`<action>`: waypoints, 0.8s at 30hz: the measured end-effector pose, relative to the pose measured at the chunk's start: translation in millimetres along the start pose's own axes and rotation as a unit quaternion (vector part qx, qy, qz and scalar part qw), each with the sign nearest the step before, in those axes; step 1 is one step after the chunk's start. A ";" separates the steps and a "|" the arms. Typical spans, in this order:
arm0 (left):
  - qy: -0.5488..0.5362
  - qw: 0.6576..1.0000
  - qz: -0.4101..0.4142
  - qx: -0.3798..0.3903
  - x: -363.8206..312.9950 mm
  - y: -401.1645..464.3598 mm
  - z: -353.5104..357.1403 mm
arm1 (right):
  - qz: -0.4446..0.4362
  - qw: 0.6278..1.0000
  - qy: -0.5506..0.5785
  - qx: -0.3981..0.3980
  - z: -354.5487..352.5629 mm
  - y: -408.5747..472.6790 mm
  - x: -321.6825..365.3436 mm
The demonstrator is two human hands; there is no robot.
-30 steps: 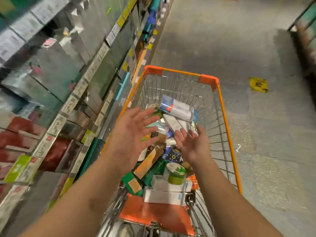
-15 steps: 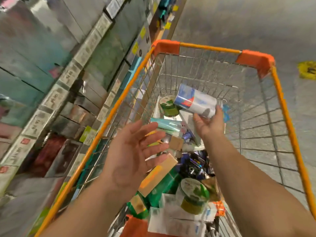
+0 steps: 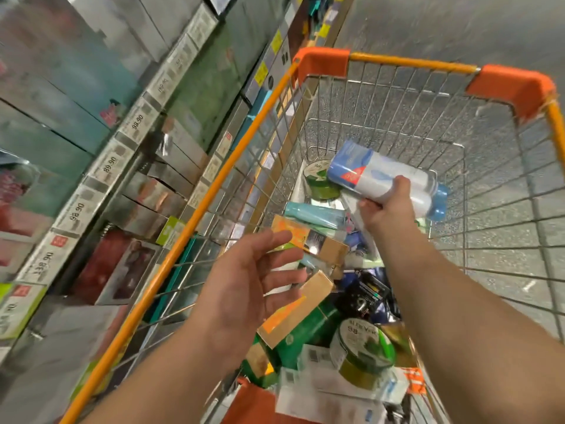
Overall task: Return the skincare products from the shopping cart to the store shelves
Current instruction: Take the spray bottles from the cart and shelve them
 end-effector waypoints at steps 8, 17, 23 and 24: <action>0.053 0.998 0.012 -0.024 -22.5 -34.2 -3.7 | -0.013 0.968 0.218 -0.125 -21.0 -102.5 -11.8; 0.075 0.995 0.070 -0.015 -55.3 -126.2 -15.6 | -0.107 0.991 0.007 -0.086 -39.7 -253.7 27.9; 0.034 0.992 0.120 -0.014 -76.8 -201.9 -47.3 | -0.204 0.974 -0.092 0.042 -5.2 -369.3 84.9; 0.034 0.990 0.131 -0.027 -80.9 -214.3 -56.0 | -0.216 0.968 -0.106 0.067 1.9 -393.0 92.4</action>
Point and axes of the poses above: each hand's wrist, its own y-axis towards the middle knuckle, its own z-axis out of the palm, x = y × z, the point moved 10 cm from there along y, towards the middle knuckle, and after that the axes turned 15 degrees about y, right-handed, at the moved point
